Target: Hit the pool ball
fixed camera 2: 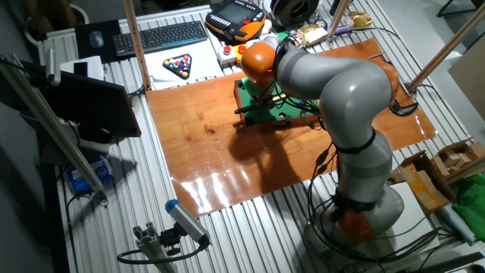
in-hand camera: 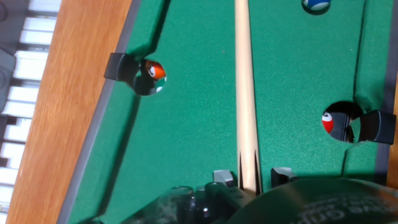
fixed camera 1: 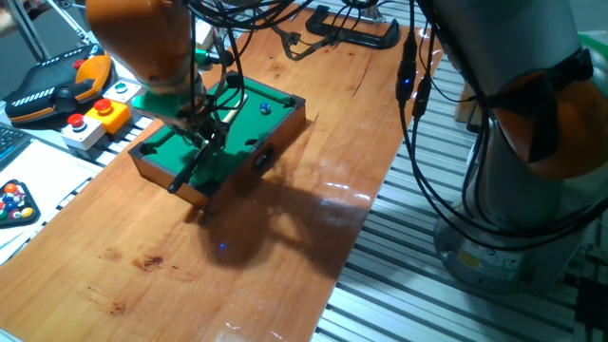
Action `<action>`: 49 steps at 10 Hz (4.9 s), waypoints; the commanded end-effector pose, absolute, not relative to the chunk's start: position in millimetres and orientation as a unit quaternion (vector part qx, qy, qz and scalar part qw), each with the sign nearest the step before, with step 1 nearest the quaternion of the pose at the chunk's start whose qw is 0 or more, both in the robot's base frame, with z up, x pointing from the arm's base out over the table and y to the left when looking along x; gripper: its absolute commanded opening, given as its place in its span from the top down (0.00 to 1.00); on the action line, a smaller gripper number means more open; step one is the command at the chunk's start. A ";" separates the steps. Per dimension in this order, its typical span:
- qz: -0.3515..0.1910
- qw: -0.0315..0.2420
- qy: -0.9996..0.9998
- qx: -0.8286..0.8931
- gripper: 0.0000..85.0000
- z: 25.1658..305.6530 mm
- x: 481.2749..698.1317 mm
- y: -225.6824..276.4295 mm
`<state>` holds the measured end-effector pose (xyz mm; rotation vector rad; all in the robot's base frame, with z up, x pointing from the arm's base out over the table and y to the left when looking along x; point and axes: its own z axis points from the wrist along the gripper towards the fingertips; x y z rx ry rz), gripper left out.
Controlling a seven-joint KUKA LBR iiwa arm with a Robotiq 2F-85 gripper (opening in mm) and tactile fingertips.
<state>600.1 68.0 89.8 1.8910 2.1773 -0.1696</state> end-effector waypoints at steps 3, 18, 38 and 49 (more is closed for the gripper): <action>-0.058 0.124 0.749 0.648 0.62 86.8 601.5 67.6; -0.049 0.089 0.636 0.765 0.99 133.2 597.8 54.0; -0.055 0.102 0.641 0.759 0.99 146.9 592.6 54.4; -0.071 0.041 0.546 0.833 0.99 147.4 616.8 93.0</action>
